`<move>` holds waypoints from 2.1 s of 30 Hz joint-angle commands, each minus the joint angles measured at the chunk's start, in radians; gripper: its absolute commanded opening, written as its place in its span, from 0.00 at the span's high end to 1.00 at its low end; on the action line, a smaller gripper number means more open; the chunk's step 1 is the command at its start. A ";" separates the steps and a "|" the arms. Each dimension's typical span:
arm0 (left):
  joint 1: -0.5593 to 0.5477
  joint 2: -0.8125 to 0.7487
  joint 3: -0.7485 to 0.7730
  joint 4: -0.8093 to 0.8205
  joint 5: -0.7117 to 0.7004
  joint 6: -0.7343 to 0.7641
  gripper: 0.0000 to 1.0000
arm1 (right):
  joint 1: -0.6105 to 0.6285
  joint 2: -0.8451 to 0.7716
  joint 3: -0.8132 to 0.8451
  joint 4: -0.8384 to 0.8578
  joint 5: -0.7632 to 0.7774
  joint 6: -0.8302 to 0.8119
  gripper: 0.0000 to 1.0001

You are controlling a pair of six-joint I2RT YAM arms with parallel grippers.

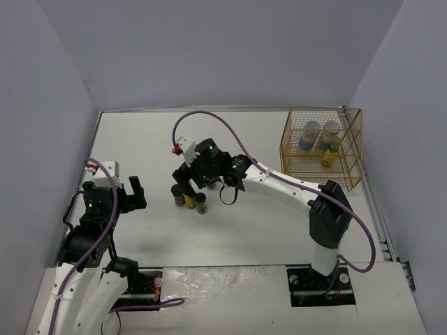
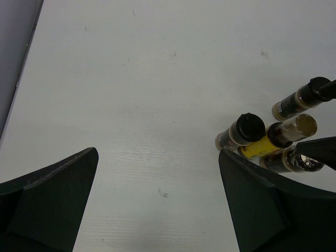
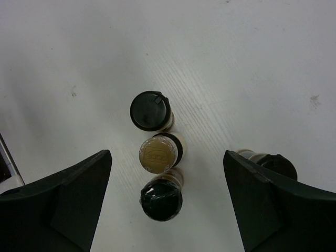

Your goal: Organize the condiment bottles

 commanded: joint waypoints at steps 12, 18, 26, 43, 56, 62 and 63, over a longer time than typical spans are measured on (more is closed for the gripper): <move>0.005 0.013 0.017 0.071 0.008 0.010 0.03 | 0.019 0.099 0.049 0.056 -0.043 -0.016 0.47; 0.005 0.013 0.017 0.071 0.006 0.010 0.03 | 0.016 0.090 0.077 0.055 -0.016 -0.032 0.73; 0.005 0.013 0.017 0.073 0.008 0.010 0.03 | -0.023 0.013 0.124 0.052 0.043 -0.054 0.96; 0.005 0.021 0.017 0.070 0.000 0.010 0.03 | -0.289 -0.273 0.230 -0.033 0.275 0.035 1.00; 0.006 0.050 0.022 0.068 0.014 0.010 0.03 | -0.748 -0.481 0.102 -0.202 0.352 0.163 1.00; 0.006 0.044 0.020 0.069 0.015 0.010 0.03 | -0.904 -0.418 0.090 -0.198 0.295 0.173 1.00; 0.006 0.044 0.020 0.070 0.015 0.010 0.03 | -0.909 -0.400 0.088 -0.197 0.294 0.175 1.00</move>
